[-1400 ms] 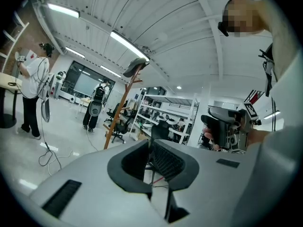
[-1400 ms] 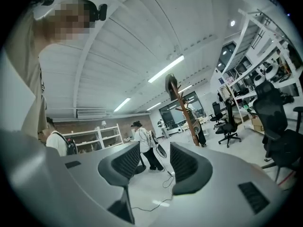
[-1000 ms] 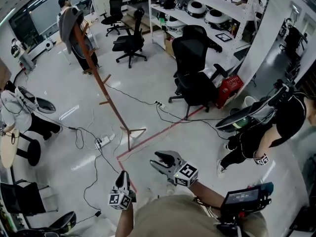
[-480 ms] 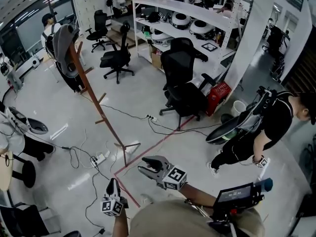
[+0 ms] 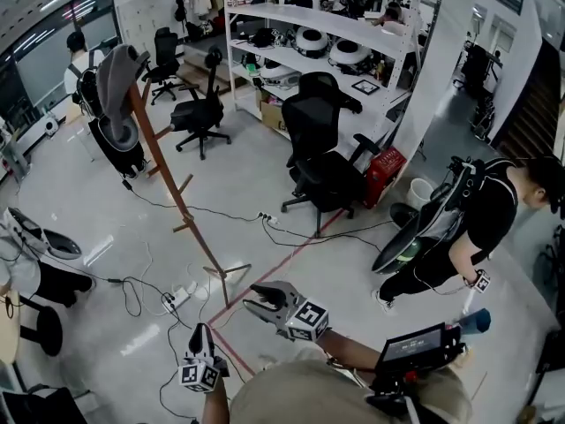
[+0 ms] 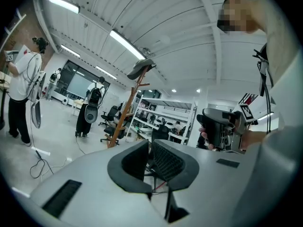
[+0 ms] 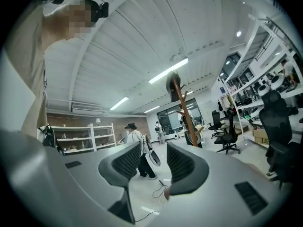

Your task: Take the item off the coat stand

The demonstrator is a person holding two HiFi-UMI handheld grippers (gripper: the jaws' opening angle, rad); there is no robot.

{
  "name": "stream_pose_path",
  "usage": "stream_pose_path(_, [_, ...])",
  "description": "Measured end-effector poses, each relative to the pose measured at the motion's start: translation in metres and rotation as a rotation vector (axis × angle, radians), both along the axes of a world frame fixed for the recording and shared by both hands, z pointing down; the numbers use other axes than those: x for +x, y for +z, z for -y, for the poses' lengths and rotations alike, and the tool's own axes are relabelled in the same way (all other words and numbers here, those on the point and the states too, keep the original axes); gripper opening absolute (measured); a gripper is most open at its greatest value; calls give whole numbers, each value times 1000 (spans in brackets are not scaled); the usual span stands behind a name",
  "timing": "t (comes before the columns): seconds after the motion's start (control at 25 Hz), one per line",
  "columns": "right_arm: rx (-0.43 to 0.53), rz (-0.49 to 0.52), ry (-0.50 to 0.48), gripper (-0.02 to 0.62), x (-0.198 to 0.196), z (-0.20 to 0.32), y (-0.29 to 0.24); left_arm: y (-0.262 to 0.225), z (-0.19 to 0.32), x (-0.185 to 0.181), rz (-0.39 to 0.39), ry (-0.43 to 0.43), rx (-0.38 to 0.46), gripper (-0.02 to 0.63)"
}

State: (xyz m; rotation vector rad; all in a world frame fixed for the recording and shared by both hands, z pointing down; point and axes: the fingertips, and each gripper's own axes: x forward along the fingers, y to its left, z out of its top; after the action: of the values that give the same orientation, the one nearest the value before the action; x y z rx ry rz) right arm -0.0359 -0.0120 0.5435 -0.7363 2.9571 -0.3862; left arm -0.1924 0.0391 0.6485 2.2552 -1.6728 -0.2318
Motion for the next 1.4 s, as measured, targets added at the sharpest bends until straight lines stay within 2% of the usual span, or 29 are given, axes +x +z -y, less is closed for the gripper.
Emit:
stream_pose_path(0.48, [9, -10, 12, 178, -28, 21, 1, 12, 29, -26, -22, 12, -9, 23])
stream_pose_path(0.64, [20, -2, 1, 176, -22, 32, -5, 12, 41, -20, -24, -1, -25, 23])
stream_pose_path(0.84, [10, -18, -19, 170, -14, 77, -8, 0, 75, -15, -16, -43, -8, 23])
stream_pose_path(1.08, [48, 16, -55, 160, -3, 121, -31, -21, 108, 0, 1, -69, 16, 23])
stream_pose_path(1.4, [54, 30, -107, 150, 8, 151, -32, -29, 139, 19, 19, -103, 44, 23])
